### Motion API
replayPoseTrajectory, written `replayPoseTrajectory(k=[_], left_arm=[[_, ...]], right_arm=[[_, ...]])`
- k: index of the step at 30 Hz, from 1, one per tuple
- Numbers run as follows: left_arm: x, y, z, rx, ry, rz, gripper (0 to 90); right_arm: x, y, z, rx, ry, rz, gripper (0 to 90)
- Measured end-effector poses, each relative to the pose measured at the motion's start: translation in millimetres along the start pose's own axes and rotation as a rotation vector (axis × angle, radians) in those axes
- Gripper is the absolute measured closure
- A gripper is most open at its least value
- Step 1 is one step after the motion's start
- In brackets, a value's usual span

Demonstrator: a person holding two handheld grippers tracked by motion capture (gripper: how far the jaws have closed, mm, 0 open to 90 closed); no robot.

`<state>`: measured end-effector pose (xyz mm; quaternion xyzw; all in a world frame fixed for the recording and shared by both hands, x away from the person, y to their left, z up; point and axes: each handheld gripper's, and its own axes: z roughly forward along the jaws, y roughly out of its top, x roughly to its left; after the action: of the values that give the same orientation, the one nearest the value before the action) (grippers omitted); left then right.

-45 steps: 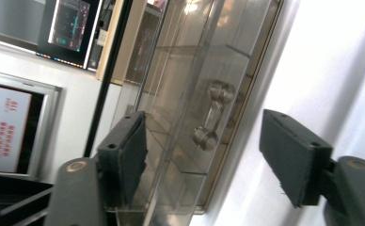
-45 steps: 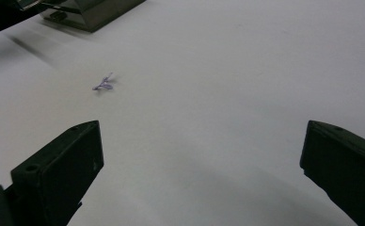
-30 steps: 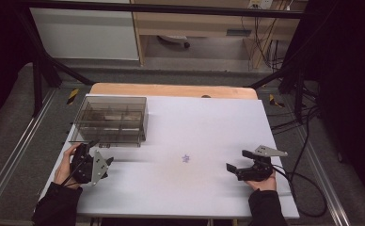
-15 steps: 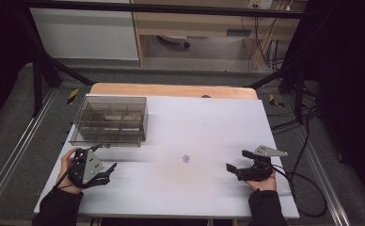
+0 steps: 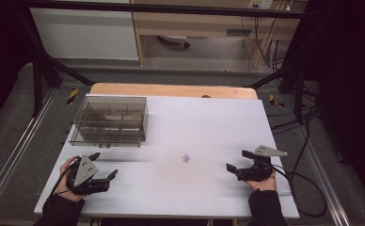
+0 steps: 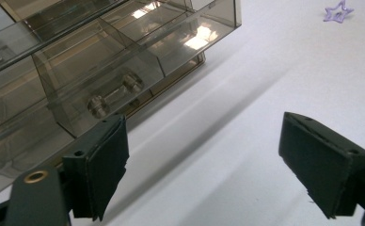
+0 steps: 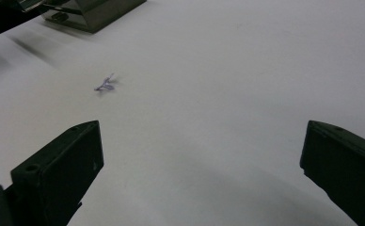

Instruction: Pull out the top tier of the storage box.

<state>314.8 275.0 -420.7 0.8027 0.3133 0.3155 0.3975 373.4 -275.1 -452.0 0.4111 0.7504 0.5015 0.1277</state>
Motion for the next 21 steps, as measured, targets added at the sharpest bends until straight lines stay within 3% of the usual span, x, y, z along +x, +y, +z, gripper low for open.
replayPoseTrajectory(k=[8,10,21], left_arm=[[1.1,-8.1,4.2,0.007,-0.019,-0.069,15.2],[1.6,-10.3,7.4,0.023,-0.052,-0.099,13.7],[-1.9,-17.1,16.7,0.034,-0.126,-0.127,12.7]], right_arm=[[0.2,0.1,0.2,0.004,0.004,0.009,0.6],[0.4,0.0,0.7,0.007,0.005,0.012,0.6],[1.4,-0.1,2.8,0.019,0.012,0.037,0.6]])
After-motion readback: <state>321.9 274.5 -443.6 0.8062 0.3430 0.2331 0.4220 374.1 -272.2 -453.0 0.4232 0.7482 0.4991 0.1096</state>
